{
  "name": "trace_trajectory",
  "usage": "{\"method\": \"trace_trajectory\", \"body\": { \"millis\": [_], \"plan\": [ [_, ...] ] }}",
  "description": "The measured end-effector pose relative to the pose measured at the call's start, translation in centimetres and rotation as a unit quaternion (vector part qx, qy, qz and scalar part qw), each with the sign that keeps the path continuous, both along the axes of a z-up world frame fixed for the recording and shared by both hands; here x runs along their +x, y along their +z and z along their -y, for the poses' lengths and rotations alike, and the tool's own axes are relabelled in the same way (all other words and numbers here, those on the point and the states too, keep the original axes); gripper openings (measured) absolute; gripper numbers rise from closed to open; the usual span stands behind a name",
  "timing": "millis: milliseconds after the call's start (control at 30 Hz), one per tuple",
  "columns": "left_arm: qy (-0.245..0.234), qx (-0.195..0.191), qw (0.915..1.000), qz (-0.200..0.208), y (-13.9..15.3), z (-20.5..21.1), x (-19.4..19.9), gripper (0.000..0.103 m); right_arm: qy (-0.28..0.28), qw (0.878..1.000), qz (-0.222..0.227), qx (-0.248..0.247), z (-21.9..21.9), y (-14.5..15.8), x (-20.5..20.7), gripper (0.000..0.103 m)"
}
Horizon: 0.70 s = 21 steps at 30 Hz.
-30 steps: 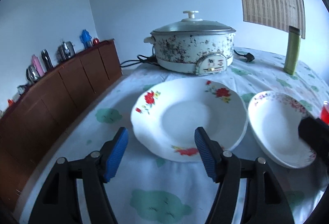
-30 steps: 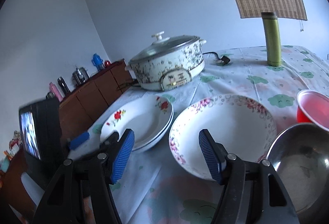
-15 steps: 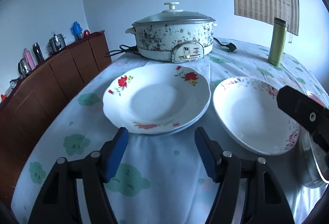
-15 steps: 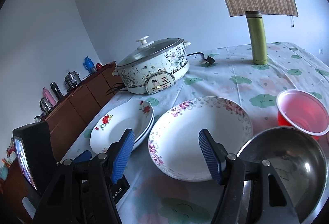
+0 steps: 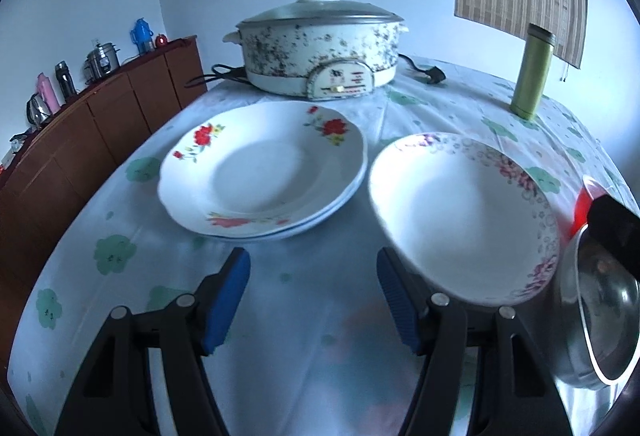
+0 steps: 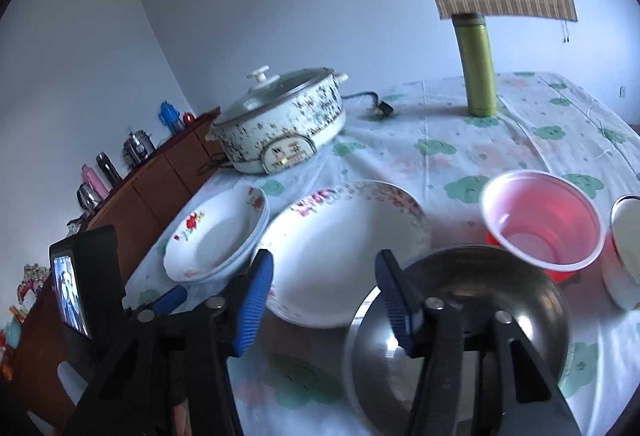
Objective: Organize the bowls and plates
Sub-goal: 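Move the right gripper toward the pink-floral white bowl rim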
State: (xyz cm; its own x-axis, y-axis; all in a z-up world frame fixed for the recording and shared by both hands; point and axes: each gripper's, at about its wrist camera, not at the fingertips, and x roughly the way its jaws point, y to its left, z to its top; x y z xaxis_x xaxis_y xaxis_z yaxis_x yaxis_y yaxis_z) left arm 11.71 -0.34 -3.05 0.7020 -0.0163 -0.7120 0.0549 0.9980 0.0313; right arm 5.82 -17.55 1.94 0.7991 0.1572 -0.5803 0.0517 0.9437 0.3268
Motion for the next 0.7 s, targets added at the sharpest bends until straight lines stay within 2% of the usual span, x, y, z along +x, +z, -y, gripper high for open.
{"method": "trace_trajectory", "body": {
  "millis": [200, 400, 500, 700],
  "plan": [
    [0.015, -0.014, 0.9997, -0.011, -0.1, 0.6, 0.4, 0.065, -0.018, 1.000, 0.002, 0.000, 2.5, 0.5, -0.5, 0.055],
    [0.042, -0.004, 0.9991, -0.004, 0.0, 1.0, 0.7, 0.065, -0.040, 0.998, 0.037, 0.022, 3.9, 0.2, -1.2, 0.055],
    [0.049, -0.004, 0.9988, -0.004, -0.1, 0.9, 0.9, 0.065, -0.034, 0.998, 0.029, 0.038, 4.4, 0.1, -1.0, 0.055],
    [0.058, -0.009, 0.9983, -0.004, -0.1, 0.4, 0.8, 0.065, -0.034, 0.998, 0.041, 0.019, 4.0, 0.5, -1.5, 0.055]
  ]
}}
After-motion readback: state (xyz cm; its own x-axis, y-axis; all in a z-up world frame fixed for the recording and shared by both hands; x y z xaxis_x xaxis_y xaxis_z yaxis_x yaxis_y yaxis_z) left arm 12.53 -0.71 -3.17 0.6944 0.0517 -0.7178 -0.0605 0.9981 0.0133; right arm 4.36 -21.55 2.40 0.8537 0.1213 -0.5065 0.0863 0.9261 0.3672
